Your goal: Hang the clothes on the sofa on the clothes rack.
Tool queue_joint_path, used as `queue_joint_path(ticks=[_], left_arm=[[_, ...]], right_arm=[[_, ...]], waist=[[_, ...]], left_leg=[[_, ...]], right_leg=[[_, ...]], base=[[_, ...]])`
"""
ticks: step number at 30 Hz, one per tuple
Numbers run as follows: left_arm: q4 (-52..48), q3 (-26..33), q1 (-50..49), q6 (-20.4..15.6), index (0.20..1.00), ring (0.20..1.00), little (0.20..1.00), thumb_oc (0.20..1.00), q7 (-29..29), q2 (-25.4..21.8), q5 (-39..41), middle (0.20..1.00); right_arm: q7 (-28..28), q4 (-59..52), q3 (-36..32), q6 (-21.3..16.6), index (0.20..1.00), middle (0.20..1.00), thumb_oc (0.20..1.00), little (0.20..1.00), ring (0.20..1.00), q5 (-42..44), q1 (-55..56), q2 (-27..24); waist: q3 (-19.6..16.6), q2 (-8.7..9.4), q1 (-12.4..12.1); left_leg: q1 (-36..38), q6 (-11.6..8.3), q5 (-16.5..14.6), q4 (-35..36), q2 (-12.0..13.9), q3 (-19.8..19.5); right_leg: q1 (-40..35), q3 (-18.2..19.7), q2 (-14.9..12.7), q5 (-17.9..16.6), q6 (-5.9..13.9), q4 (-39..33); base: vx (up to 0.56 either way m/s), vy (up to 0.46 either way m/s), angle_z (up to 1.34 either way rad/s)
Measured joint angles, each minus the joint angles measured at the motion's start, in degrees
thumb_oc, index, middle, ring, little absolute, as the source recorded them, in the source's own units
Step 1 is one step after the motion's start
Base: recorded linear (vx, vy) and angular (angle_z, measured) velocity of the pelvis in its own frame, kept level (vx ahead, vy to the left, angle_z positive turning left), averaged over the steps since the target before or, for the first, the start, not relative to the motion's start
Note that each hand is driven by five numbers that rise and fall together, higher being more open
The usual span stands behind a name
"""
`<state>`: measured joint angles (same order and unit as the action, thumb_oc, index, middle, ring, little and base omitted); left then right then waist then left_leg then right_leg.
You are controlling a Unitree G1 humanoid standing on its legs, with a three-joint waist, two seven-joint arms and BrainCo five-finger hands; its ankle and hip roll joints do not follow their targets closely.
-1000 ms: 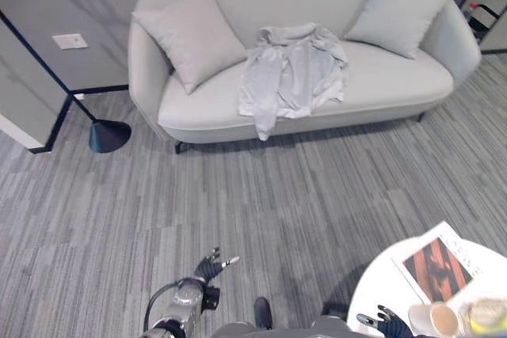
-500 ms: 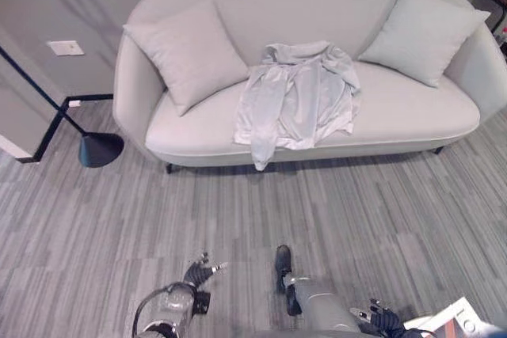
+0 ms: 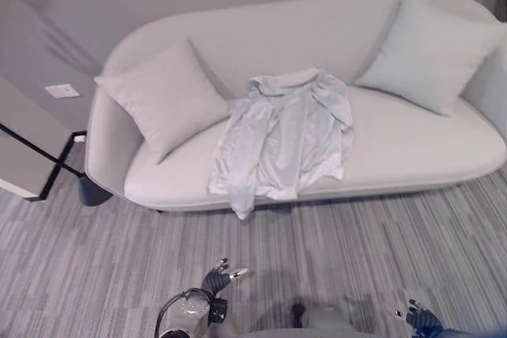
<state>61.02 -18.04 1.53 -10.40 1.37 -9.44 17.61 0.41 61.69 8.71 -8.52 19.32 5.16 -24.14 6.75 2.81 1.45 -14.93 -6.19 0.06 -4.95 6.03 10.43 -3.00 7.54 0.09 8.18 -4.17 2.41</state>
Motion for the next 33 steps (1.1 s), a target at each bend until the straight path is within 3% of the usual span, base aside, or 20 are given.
queue_joint_path(ticks=[1,2,4,5,6,7,8,9,10,12,14,16,19,21,22,23,24,26,29,33], left_arm=[[0.16,0.21,-0.13,0.13,1.000,1.000,1.000,1.000,0.06,-0.01,0.02,1.000],[0.09,0.35,-0.28,0.18,1.000,1.000,1.000,1.000,0.07,-0.17,0.04,1.000],[0.89,1.51,-0.26,0.03,1.000,1.000,1.000,1.000,0.08,-0.85,1.55,1.000],[2.41,4.54,0.94,-0.02,1.000,1.000,1.000,1.000,0.05,-1.21,2.07,1.000],[2.50,4.43,0.39,-0.17,1.000,1.000,1.000,1.000,0.10,-1.19,2.04,1.000],[2.59,4.66,-0.60,-0.34,1.000,1.000,1.000,1.000,0.08,-0.89,2.05,1.000],[3.31,4.54,-1.10,-0.32,1.000,1.000,1.000,1.000,0.05,-1.98,1.93,1.000],[4.39,4.42,-0.28,-0.30,1.000,1.000,1.000,1.000,-0.02,-2.81,1.88,1.000],[5.03,4.46,0.41,-0.28,1.000,1.000,1.000,1.000,-0.11,-3.03,1.61,1.000],[5.40,4.46,1.64,-0.25,1.000,1.000,1.000,1.000,-0.30,-2.92,1.43,1.000],[4.84,4.46,3.66,-0.58,1.000,1.000,1.000,1.000,-0.49,-2.96,1.45,1.000],[4.77,4.44,5.15,-0.81,1.000,1.000,1.000,1.000,-0.73,-3.19,1.42,1.000],[3.87,3.96,6.71,-0.96,1.000,1.000,1.000,1.000,-0.78,-3.18,1.43,1.000],[3.78,4.12,6.87,-0.96,1.000,1.000,1.000,1.000,-1.08,-3.29,1.44,1.000],[3.60,3.94,6.36,-0.94,1.000,1.000,1.000,1.000,-1.24,-3.26,1.48,1.000],[4.14,4.06,6.01,-0.90,1.000,1.000,1.000,1.000,-1.32,-3.89,1.48,1.000],[6.52,4.03,4.72,-0.46,1.000,1.000,1.000,1.000,-1.41,-4.38,1.45,1.000],[7.11,3.94,3.48,-0.39,1.000,1.000,1.000,1.000,-1.16,-3.46,1.41,1.000],[6.65,3.99,0.02,-0.57,1.000,1.000,1.000,1.000,-1.12,-2.96,1.35,1.000],[6.47,3.88,-1.08,-0.54,1.000,1.000,1.000,1.000,-1.08,-2.33,1.04,1.000]], right_arm=[[-0.12,-0.10,0.57,-0.21,1.000,1.000,1.000,1.000,1.000,-0.02,-1.13,0.08],[-0.09,-0.14,1.27,-0.21,1.000,1.000,1.000,1.000,1.000,-0.04,-1.90,0.22],[-0.22,0.31,2.34,-0.89,1.000,1.000,1.000,1.000,1.000,-0.12,-3.56,1.39],[-0.19,0.30,2.73,-0.76,1.000,1.000,1.000,1.000,1.000,-0.26,-4.54,2.65],[-0.13,0.28,2.65,-0.73,1.000,1.000,1.000,1.000,1.000,-0.74,-4.24,2.40],[-0.14,0.43,2.15,-0.72,1.000,1.000,1.000,1.000,1.000,-1.40,-3.11,2.11],[-0.18,0.74,2.67,-0.57,1.000,1.000,1.000,1.000,1.000,-1.49,-2.68,2.91],[0.01,0.60,3.41,-0.64,1.000,1.000,1.000,1.000,1.000,-2.11,-1.90,3.62],[0.24,0.77,4.11,-0.62,1.000,1.000,1.000,1.000,1.000,-2.56,-1.69,3.71],[0.39,-0.01,4.33,-0.73,1.000,1.000,1.000,1.000,1.000,-3.51,-1.28,3.57],[0.66,-0.43,4.66,-0.47,1.000,1.000,1.000,1.000,1.000,-3.65,-0.64,3.80],[1.13,-1.66,4.90,-0.48,1.000,1.000,1.000,1.000,1.000,-3.63,-0.62,3.91],[1.17,-1.52,4.76,-0.58,1.000,1.000,1.000,1.000,1.000,-3.59,-1.20,3.80],[1.16,-1.52,4.29,-0.60,1.000,1.000,1.000,1.000,1.000,-3.57,-2.09,3.80],[1.11,-0.86,4.11,-0.87,1.000,1.000,1.000,1.000,1.000,-3.46,-2.93,3.56],[1.15,-0.69,4.31,-0.84,1.000,1.000,1.000,1.000,1.000,-3.43,-4.25,4.23],[1.04,1.93,4.51,-0.99,1.000,1.000,1.000,1.000,1.000,-3.39,-5.85,5.24],[1.00,4.88,4.87,-0.57,1.000,1.000,1.000,1.000,1.000,-3.39,-4.48,5.29],[1.03,6.03,5.01,-0.70,1.000,1.000,1.000,1.000,1.000,-3.39,-2.08,5.55],[1.05,7.19,5.66,-0.44,1.000,1.000,1.000,1.000,1.000,-3.42,1.24,5.60]], waist=[[0.18,-0.95,-0.92],[0.56,-1.53,-1.62],[0.61,-1.57,-3.35],[1.17,0.57,-3.28],[1.05,0.19,-3.27],[0.27,-0.99,-3.58],[-0.29,-0.38,-3.33],[-0.64,0.75,-3.12],[-0.94,1.22,-3.51],[-1.56,0.41,-2.94],[-1.71,0.27,-3.02],[-1.92,-0.19,-2.36],[-2.29,-1.14,-1.66],[-2.31,-1.45,-1.83],[-2.84,-2.82,-1.90],[-2.56,-2.00,-2.34],[-2.64,-2.03,-1.60],[-2.68,-1.93,-0.40],[-2.98,-1.65,-0.54],[-3.32,-1.36,-0.38]], left_leg=[[-1.00,0.07,1.59,8.00,-1.66,-0.44],[-2.18,0.34,2.06,10.69,-2.66,-0.46],[-6.55,0.18,3.16,10.52,-4.74,-0.45],[-9.24,2.68,4.76,10.19,-7.41,3.34],[-7.39,5.70,6.26,10.08,-7.84,5.75],[-3.43,9.90,4.71,10.48,-7.79,6.37],[-1.72,14.99,9.72,10.36,-8.45,5.95],[-0.02,16.49,11.02,10.37,-8.81,5.82],[1.15,16.68,11.15,10.26,-8.90,5.84],[3.55,15.69,9.12,10.05,-9.10,5.66],[6.10,17.21,7.26,10.04,-9.72,2.38],[9.49,17.93,5.65,10.03,-10.39,0.18],[10.76,18.91,4.83,10.03,-10.60,0.04],[11.42,18.16,4.67,10.02,-10.80,1.19],[11.83,14.13,1.50,10.05,-8.82,2.66],[11.81,13.36,1.90,10.03,-8.42,2.75],[11.89,12.16,2.67,10.04,-7.03,2.06],[12.87,10.51,3.23,10.08,-6.38,0.49],[13.74,6.98,2.35,10.13,-4.21,1.29],[12.46,5.62,2.93,10.42,-2.12,1.26]], right_leg=[[-3.04,0.23,0.71,-1.44,0.39,-3.60],[-5.30,1.13,1.36,-1.83,0.90,-5.59],[-9.16,1.78,1.79,-0.75,1.59,-7.51],[-12.97,2.46,0.40,1.46,4.13,-7.48],[-14.88,3.50,0.52,1.86,4.82,-6.03],[-16.57,6.49,1.27,2.95,6.70,-3.06],[-17.64,7.50,1.17,3.38,8.52,-0.56],[-15.89,7.35,0.21,4.61,11.76,5.14],[-13.99,6.77,-0.68,6.90,14.23,8.59],[-10.29,3.83,-2.53,8.38,15.14,11.03],[-5.90,2.92,-3.98,8.02,15.67,14.54],[3.54,3.05,-4.53,8.05,15.65,26.84],[12.73,3.39,-5.66,8.23,15.37,29.59],[15.88,5.20,-7.04,7.14,17.07,26.33],[16.65,5.97,-5.06,7.01,16.44,19.44],[16.30,5.74,-4.27,5.75,14.40,15.58],[13.17,5.42,-1.37,1.44,13.17,8.56],[7.45,4.18,-1.06,-5.11,9.75,0.61],[5.89,4.13,0.56,-6.92,8.91,-2.50],[6.35,1.36,1.68,-7.29,7.77,-3.33]], base=[[0.36,0.022,-0.43],[0.40,0.036,-0.63],[0.55,0.176,-0.90],[0.69,0.344,-0.96],[0.67,0.354,-1.17],[0.39,0.216,-0.85],[0.39,0.186,-0.77],[0.37,0.170,-0.61],[0.22,0.096,-0.70],[0.18,0.095,-0.41],[0.18,0.115,-0.07],[0.19,0.086,0.28],[0.11,0.013,0.81],[0.16,-0.049,0.70],[0.13,-0.081,0.36],[0.15,-0.096,0.08],[0.12,-0.074,0.14],[0.08,-0.049,0.33],[0.06,-0.072,-0.11],[0.06,-0.116,0.07]])
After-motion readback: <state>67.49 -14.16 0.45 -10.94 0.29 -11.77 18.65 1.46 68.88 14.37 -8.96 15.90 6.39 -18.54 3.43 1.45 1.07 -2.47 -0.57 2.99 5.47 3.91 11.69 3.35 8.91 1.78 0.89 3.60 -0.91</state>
